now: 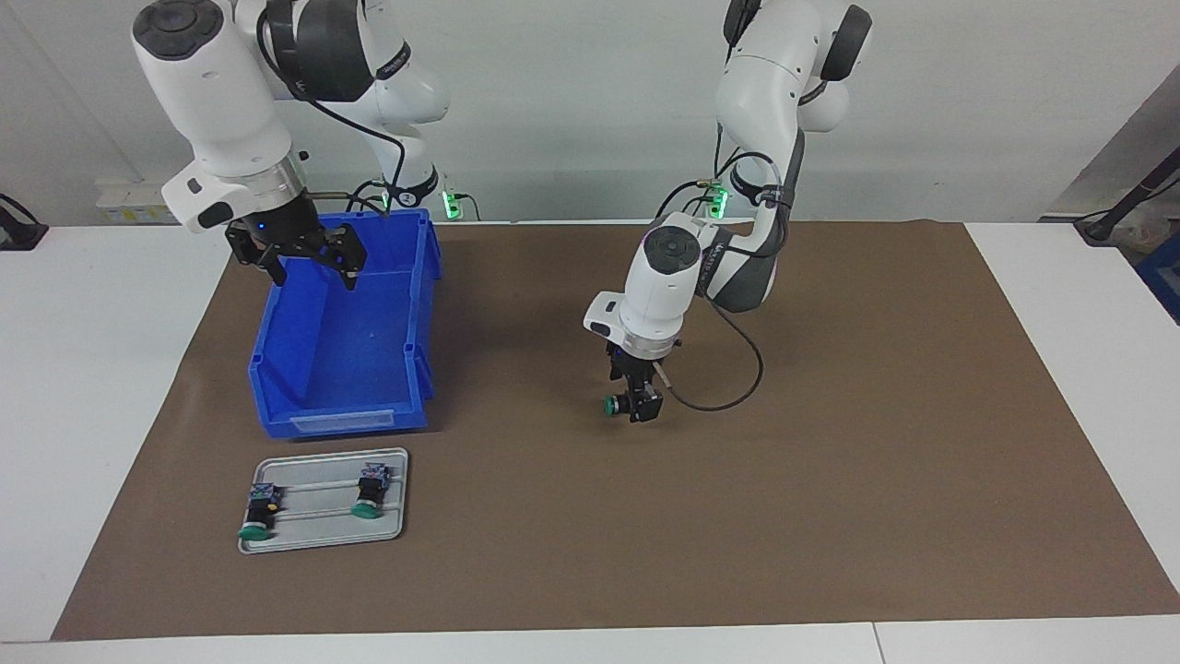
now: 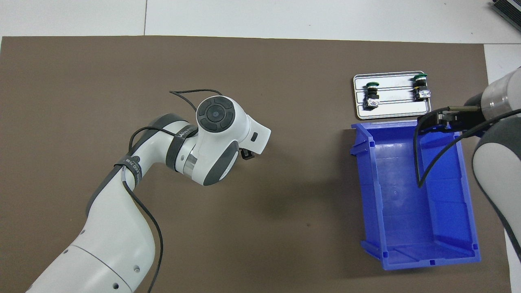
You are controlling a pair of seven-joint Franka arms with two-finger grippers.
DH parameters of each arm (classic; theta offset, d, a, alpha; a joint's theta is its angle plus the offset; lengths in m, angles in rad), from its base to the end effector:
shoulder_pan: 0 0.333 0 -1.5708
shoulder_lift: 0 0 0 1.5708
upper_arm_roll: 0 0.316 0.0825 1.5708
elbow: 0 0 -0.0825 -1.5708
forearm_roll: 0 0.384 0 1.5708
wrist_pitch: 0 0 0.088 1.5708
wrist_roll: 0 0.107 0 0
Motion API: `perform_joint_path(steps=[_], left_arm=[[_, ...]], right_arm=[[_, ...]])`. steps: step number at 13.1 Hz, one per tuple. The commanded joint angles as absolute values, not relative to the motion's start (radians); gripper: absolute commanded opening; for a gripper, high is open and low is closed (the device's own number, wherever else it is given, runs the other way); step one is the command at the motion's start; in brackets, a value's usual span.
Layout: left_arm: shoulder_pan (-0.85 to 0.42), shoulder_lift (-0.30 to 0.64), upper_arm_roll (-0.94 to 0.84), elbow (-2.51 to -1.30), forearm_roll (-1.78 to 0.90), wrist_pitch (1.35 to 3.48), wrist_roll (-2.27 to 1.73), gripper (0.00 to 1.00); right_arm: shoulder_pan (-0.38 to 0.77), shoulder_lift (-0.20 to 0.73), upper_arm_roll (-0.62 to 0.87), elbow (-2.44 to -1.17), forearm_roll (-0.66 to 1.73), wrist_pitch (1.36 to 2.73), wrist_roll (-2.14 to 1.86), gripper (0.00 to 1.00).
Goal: Place and press button with both arms
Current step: 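Reach the left gripper to the button and grasp it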
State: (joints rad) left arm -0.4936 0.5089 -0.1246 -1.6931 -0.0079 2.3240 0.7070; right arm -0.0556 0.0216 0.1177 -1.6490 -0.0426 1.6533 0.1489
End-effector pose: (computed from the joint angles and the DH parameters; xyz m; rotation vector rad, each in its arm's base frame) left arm 0.5638 -0.3893 0.3156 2.4475 -1.8620 0.1978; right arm 0.5649 0.0302 0.5826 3.0974 -0.1285 -0.0199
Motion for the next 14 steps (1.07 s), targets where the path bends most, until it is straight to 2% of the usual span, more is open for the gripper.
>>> perform_joint_path(steps=[1, 3, 4, 5, 7, 8, 10, 14], left_arm=[[-0.517, 0.541, -0.107, -1.678, 0.014, 2.355, 0.676, 0.91], [-0.518, 0.541, -0.107, -1.678, 0.015, 2.355, 0.673, 0.84], [-0.523, 0.541, -0.107, -1.681, 0.017, 2.352, 0.667, 0.74], [-0.526, 0.541, -0.104, -1.681, 0.018, 2.353, 0.664, 0.55], [-0.531, 0.541, -0.104, -1.680, 0.055, 2.358, 0.658, 0.05], [-0.529, 0.541, -0.104, -1.680, 0.063, 2.361, 0.641, 0.00], [-0.529, 0.541, -0.104, -1.674, 0.060, 2.364, 0.629, 0.00], [-0.519, 0.522, -0.104, -1.651, 0.061, 2.347, 0.621, 0.00]], right_arm=[[-0.072, -0.005, 0.124, -1.678, -0.037, 1.661, 0.124, 0.99], [-0.083, 0.001, 0.121, -1.669, 0.004, 1.663, 0.124, 0.99], [-0.083, 0.006, 0.111, -1.666, 0.021, 1.660, 0.118, 0.98], [-0.075, 0.003, 0.095, -1.661, 0.018, 1.643, 0.107, 0.98], [-0.072, 0.006, 0.068, -1.609, 0.020, 1.573, 0.043, 0.97], [-0.055, 0.005, 0.025, -1.595, 0.021, 1.551, -0.019, 0.95], [0.004, -0.018, -0.041, -1.592, 0.021, 1.516, -0.052, 0.95], [0.005, -0.063, -0.044, -1.539, 0.025, 1.427, -0.010, 0.95]])
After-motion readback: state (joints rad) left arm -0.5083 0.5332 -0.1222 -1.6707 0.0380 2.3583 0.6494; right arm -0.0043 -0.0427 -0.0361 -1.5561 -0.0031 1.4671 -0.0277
